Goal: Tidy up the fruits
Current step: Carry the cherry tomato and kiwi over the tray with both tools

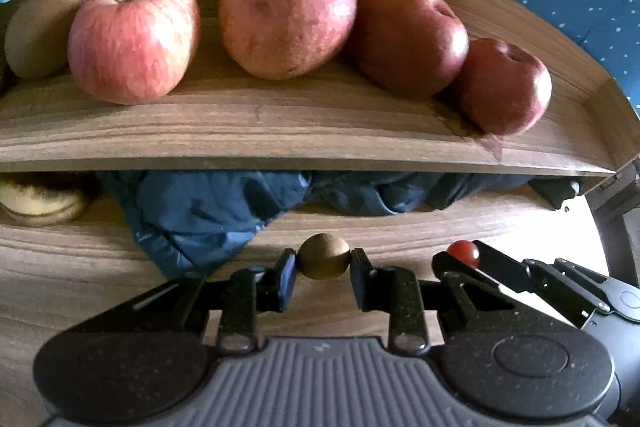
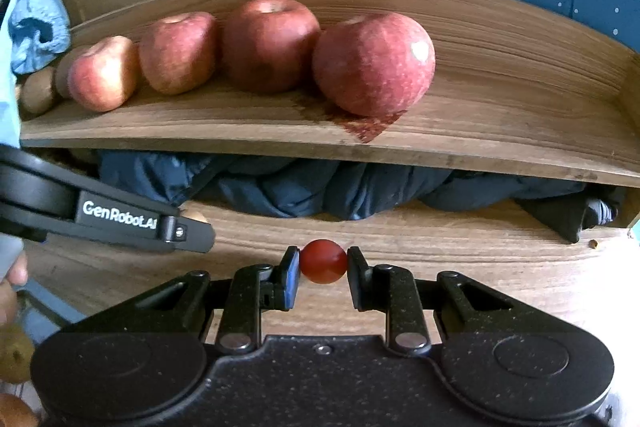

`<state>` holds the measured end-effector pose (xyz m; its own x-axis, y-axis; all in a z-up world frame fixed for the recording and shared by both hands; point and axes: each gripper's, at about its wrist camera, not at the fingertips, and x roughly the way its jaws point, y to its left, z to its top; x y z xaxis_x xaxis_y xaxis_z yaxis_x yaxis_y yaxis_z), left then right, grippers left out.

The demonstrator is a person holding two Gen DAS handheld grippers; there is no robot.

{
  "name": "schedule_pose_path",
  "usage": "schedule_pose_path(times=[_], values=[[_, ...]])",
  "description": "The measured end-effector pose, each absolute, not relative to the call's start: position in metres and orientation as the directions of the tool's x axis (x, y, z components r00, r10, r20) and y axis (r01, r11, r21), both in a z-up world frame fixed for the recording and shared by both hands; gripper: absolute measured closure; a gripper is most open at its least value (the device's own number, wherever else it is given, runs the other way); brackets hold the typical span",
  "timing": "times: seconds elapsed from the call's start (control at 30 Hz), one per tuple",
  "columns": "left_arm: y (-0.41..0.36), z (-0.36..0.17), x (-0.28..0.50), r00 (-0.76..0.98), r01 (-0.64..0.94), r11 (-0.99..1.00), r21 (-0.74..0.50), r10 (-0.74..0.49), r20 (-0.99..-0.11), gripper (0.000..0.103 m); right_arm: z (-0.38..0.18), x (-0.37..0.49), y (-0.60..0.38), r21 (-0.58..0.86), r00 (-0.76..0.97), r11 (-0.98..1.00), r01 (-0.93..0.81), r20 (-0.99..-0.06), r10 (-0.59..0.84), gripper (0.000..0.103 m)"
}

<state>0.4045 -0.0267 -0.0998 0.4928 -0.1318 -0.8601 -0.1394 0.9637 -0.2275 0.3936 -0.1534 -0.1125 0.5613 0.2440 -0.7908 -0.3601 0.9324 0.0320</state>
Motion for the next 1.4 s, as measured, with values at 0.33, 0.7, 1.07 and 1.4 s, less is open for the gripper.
schedule_pose_path(times=[0.33,0.7,1.07,1.4], values=[[-0.043,-0.089,0.378,0.51,-0.119,0.962,-0.244,-0.151,-0.847,0.071,-0.097,0.359,-0.16,0.033,0.569,0.924,-0.382,-0.779,0.263,0.076],[-0.054,-0.075,0.348,0.526,-0.108,0.961,-0.253,-0.16,-0.835,0.071,-0.084,0.327,-0.168,0.037,0.58,0.921,-0.388,-0.767,0.276,0.077],[-0.062,-0.057,0.314,0.554,-0.095,0.961,-0.26,-0.166,-0.816,0.071,-0.071,0.289,-0.179,0.041,0.585,0.913,-0.405,-0.756,0.293,0.076],[-0.066,-0.047,0.27,0.576,-0.067,0.97,-0.236,-0.156,-0.803,0.071,-0.062,0.255,-0.188,0.054,0.57,0.9,-0.432,-0.758,0.318,0.076]])
